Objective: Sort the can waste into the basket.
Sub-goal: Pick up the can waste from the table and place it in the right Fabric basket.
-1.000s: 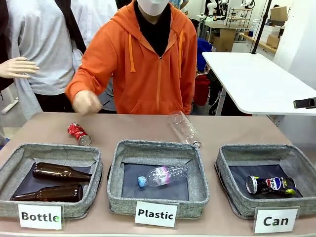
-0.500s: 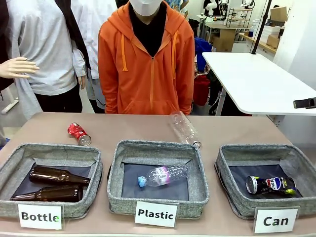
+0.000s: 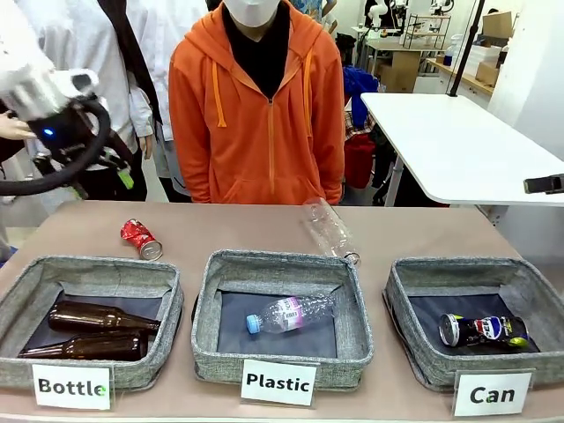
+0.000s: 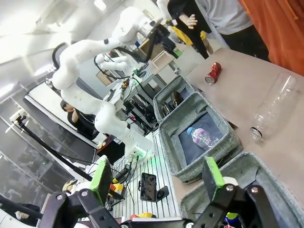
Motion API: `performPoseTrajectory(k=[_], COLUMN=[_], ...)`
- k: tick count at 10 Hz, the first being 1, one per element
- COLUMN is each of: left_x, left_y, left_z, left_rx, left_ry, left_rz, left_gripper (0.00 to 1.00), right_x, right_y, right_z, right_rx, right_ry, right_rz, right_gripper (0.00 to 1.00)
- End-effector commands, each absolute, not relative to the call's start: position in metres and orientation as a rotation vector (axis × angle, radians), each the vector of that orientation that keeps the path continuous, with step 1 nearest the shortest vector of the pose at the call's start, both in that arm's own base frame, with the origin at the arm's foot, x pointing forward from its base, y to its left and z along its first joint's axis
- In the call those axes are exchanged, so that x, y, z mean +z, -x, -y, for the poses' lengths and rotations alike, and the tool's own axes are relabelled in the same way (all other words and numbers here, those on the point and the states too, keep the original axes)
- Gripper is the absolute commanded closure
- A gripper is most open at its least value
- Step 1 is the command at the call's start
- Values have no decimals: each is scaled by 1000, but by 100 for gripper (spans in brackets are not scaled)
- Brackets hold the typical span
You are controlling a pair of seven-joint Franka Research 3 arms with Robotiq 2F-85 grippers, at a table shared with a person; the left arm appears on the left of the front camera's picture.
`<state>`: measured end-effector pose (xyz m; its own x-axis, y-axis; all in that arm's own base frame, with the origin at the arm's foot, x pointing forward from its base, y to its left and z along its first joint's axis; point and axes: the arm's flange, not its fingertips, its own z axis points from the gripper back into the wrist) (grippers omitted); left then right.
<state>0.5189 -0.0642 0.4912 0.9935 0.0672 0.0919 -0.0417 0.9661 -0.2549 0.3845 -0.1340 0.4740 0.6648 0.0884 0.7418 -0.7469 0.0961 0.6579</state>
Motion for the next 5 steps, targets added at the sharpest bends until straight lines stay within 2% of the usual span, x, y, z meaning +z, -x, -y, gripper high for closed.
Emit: performPoseTrajectory(k=[1, 5], left_x=[482, 408], left_y=[-537, -553], left_z=[77, 102], left_rx=[-12, -75], left_ry=[151, 69], left_rz=[77, 154], left_gripper=[0, 0], right_x=[475, 475], right_y=[-382, -382], right_z=[137, 137], right_rx=[703, 703], right_ry=[-1342, -1342], right_rz=[610, 610], right_gripper=[0, 0])
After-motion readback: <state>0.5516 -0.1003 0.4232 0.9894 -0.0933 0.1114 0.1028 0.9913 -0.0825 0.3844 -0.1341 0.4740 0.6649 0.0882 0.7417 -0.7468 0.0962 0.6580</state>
